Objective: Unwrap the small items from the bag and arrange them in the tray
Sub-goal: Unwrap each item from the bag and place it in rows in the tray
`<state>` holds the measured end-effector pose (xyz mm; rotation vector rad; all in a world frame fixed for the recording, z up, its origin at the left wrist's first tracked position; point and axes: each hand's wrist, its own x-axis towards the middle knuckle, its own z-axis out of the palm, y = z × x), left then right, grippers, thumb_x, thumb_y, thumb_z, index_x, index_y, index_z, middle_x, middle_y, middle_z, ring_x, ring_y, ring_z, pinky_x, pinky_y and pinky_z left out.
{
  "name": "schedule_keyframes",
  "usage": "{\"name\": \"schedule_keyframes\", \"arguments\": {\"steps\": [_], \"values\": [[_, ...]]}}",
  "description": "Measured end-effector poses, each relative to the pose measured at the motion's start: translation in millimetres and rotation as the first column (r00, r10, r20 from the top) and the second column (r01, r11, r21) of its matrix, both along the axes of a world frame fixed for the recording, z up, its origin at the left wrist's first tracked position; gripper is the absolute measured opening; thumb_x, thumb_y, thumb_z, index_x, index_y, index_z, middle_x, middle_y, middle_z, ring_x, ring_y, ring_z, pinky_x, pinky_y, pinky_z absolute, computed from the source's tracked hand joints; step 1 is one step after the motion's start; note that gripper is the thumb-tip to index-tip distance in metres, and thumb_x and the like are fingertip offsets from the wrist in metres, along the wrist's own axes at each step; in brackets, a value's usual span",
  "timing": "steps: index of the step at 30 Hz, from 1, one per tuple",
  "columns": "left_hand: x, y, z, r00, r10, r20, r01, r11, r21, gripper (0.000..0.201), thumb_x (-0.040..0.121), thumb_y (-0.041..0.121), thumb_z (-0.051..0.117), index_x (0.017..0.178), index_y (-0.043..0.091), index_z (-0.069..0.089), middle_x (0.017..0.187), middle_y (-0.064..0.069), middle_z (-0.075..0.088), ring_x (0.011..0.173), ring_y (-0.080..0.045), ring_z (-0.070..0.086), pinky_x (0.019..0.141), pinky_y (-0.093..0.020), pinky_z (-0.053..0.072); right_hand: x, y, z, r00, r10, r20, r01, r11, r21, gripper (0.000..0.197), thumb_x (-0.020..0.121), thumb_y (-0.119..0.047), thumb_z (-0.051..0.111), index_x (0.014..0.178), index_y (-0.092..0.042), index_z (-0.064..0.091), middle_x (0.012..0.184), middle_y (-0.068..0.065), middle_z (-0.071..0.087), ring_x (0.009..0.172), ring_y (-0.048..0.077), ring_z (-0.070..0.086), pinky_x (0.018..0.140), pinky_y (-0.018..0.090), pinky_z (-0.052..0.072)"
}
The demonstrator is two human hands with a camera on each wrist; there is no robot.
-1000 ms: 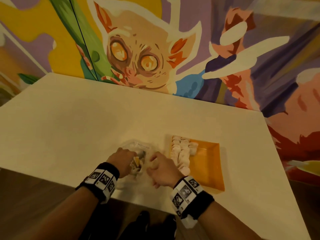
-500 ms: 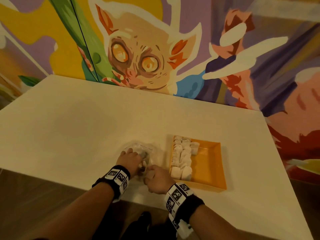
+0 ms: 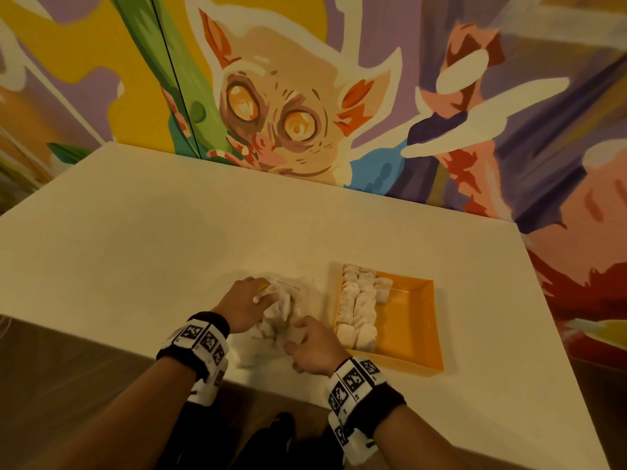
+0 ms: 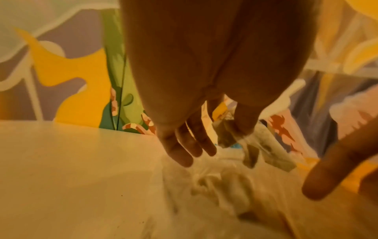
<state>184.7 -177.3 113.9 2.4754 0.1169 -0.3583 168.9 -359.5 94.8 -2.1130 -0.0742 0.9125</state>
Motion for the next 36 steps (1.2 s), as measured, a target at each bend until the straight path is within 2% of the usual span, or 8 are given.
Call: {"name": "schedule_keyframes", "arguments": {"steps": [4, 9, 12, 17, 21, 25, 29, 36], "values": [[-6.9, 11.5, 5.6, 0.991, 0.125, 0.038, -0.107, 0.942, -0.317, 0.041, 0.095, 0.036, 0.058, 0.077, -0.001, 0.051, 0.066, -0.004, 0.045, 0.064, -0.019, 0.049, 0.069, -0.045, 0.050, 6.4, -0.6, 13.5, 0.975, -0.003, 0.223, 0.006, 1.000, -0.016, 0.046, 0.088, -0.037, 0.062, 0.129, -0.020, 0.048, 0.116, 0.006, 0.058, 0.101, 0.022, 0.061, 0.083, 0.030, 0.049], [-18.8, 3.4, 18.0, 0.975, 0.220, -0.039, -0.198, 0.773, -0.603, 0.020, 0.092, 0.019, 0.063, 0.091, 0.000, 0.069, 0.087, -0.016, 0.071, 0.086, -0.024, 0.070, 0.081, -0.039, 0.059, 18.5, 5.8, 30.1, 0.911, -0.149, 0.385, 0.049, 0.965, 0.257, 0.042, 0.087, -0.038, 0.067, 0.126, -0.030, 0.053, 0.101, -0.015, 0.056, 0.093, 0.017, 0.065, 0.085, 0.033, 0.053], [-25.2, 1.5, 21.8, 0.962, 0.258, -0.095, -0.250, 0.679, -0.690, 0.015, 0.092, 0.016, 0.064, 0.099, 0.004, 0.070, 0.096, -0.016, 0.073, 0.093, -0.029, 0.070, 0.083, -0.041, 0.058, 22.7, 13.3, 29.6, 0.930, -0.257, 0.264, 0.134, 0.904, 0.407, 0.025, 0.087, -0.027, 0.071, 0.110, -0.020, 0.065, 0.095, 0.001, 0.067, 0.075, 0.025, 0.072, 0.075, 0.047, 0.059], [-31.1, -0.9, 24.3, 0.904, 0.290, -0.313, -0.399, 0.318, -0.860, 0.025, 0.092, -0.006, 0.052, 0.113, 0.000, 0.063, 0.111, -0.023, 0.066, 0.098, -0.041, 0.067, 0.087, -0.048, 0.056, 27.7, 18.5, 28.8, 0.899, -0.253, 0.358, 0.103, 0.915, 0.390, 0.012, 0.081, -0.020, 0.076, 0.090, -0.026, 0.069, 0.083, 0.001, 0.072, 0.068, 0.019, 0.070, 0.072, 0.040, 0.060], [-31.8, -8.8, 27.6, 0.873, 0.212, -0.439, -0.457, 0.044, -0.888, 0.028, 0.089, 0.020, 0.053, 0.110, 0.006, 0.064, 0.117, -0.018, 0.063, 0.105, -0.034, 0.061, 0.089, -0.044, 0.050, 27.8, 19.0, 40.8, 0.902, -0.168, 0.398, 0.024, 0.940, 0.340, 0.026, 0.074, -0.018, 0.082, 0.095, -0.024, 0.066, 0.075, -0.003, 0.069, 0.063, 0.007, 0.064, 0.059, 0.016, 0.051], [-28.9, -23.8, 30.7, 0.839, 0.191, -0.510, -0.501, -0.098, -0.860, 0.035, 0.092, 0.036, 0.053, 0.110, 0.007, 0.060, 0.109, -0.014, 0.066, 0.091, -0.024, 0.067, 0.074, -0.034, 0.056, 32.3, 19.1, 45.1, 0.903, -0.207, 0.378, 0.054, 0.924, 0.377, 0.015, 0.078, -0.018, 0.079, 0.091, -0.016, 0.071, 0.078, -0.001, 0.071, 0.072, 0.014, 0.070, 0.070, 0.028, 0.058], [-27.0, -29.9, 30.0, 0.814, 0.197, -0.546, -0.535, -0.110, -0.838, 0.036, 0.094, 0.035, 0.054, 0.111, 0.005, 0.062, 0.094, -0.015, 0.068, 0.074, -0.024, 0.065, 0.059, -0.029, 0.056, 37.6, 14.7, 47.1, 0.867, -0.256, 0.428, 0.092, 0.926, 0.367, 0.010, 0.087, -0.023, 0.071, 0.096, -0.019, 0.074, 0.077, -0.010, 0.068, 0.074, 0.012, 0.067, 0.078, 0.032, 0.057], [-17.1, -14.6, 35.4, 0.822, 0.301, -0.483, -0.549, 0.197, -0.812, 0.036, 0.082, 0.040, 0.071, 0.101, 0.009, 0.068, 0.092, -0.008, 0.062, 0.071, -0.024, 0.056, 0.053, -0.029, 0.045, 45.0, -9.2, 62.5, 0.827, -0.166, 0.537, 0.029, 0.967, 0.254, 0.021, 0.093, -0.026, 0.063, 0.106, -0.014, 0.073, 0.095, -0.003, 0.071, 0.085, 0.009, 0.062, 0.077, 0.017, 0.046]]}}
